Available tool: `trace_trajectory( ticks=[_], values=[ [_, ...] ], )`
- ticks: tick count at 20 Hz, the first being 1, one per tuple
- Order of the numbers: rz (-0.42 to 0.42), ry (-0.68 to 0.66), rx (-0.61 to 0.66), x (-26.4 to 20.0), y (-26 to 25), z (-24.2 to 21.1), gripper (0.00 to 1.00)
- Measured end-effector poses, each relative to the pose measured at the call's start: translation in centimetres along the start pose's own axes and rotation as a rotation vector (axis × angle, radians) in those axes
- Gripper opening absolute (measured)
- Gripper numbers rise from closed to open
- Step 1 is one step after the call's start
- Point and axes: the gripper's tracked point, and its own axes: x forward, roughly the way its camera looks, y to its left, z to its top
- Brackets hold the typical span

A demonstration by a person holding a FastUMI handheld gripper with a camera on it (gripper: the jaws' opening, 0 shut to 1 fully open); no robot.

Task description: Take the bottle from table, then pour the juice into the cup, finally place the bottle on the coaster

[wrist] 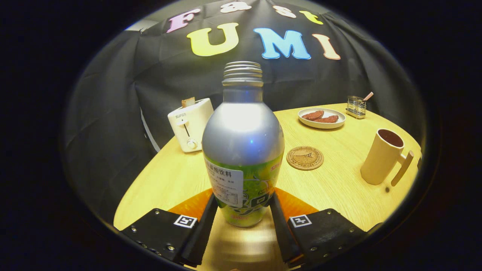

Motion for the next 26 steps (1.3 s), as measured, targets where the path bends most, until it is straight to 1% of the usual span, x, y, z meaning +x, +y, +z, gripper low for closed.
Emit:
trace_trajectory(
  ticks=[5, 11, 19, 26],
  values=[
    [-0.004, -0.022, 0.075, -0.5, -1.6, 2.8, 0.75],
    [0.04, -0.036, 0.207, -1.2, -3.1, 4.9, 0.75],
    [0.086, -0.034, 0.348, -2.2, -5.0, 6.4, 0.74],
    [0.121, -0.009, 0.502, -3.0, -6.6, 6.0, 0.75]
  ],
)
